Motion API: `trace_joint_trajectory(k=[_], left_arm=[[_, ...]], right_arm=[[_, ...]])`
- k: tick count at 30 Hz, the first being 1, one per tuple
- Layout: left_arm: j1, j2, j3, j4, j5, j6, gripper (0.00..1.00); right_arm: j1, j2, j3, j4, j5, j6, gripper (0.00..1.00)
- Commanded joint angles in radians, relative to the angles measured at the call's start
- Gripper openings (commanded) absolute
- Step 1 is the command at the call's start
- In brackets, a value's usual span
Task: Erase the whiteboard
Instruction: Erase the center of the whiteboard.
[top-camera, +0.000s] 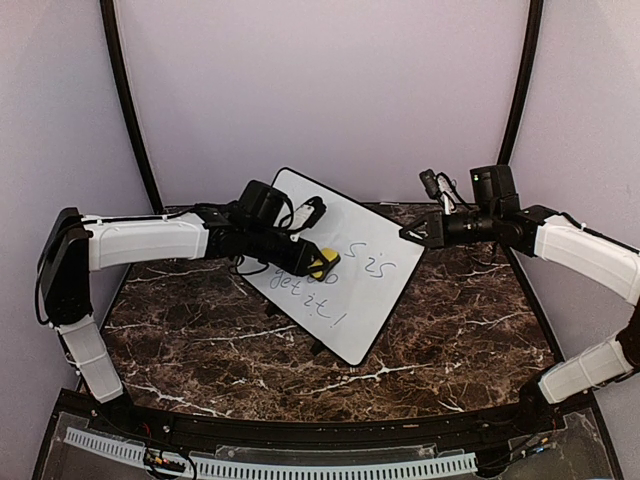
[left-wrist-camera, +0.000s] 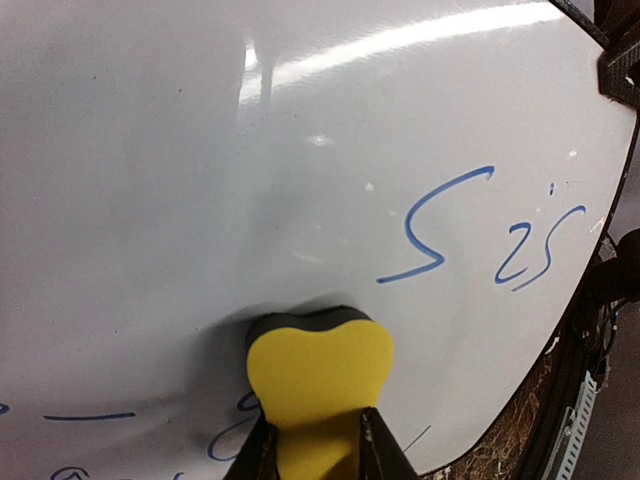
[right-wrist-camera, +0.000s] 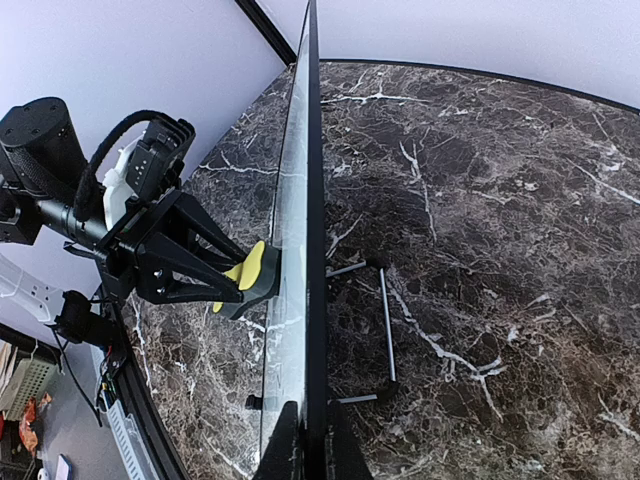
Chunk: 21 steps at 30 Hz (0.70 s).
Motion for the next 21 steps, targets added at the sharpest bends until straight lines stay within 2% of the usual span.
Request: trace_joint_trajectory(k=[1, 10, 15, 21], left_arm=[[-0.009, 0.037, 0.02, -0.021, -0.026, -0.015, 0.11], [-0.013, 0.121, 0.212, -0.032, -0.017, 0.001, 0.11], [-0.027, 0.107, 0.189, -0.056, -0.029, 0.007, 0.11], [-0.058, 0.061, 0.064, -0.06, -0.057, -0.002, 0.11]], right_arm=[[0.047, -0.01, 0.009, 0.047, -0.083, -0.137, 0.0], [0.048, -0.014, 0.007, 0.048, -0.083, -0.136, 0.0], [0.048, -0.015, 0.005, 0.046, -0.082, -0.136, 0.0], [0.048, -0.011, 0.006, 0.048, -0.083, -0.135, 0.0]])
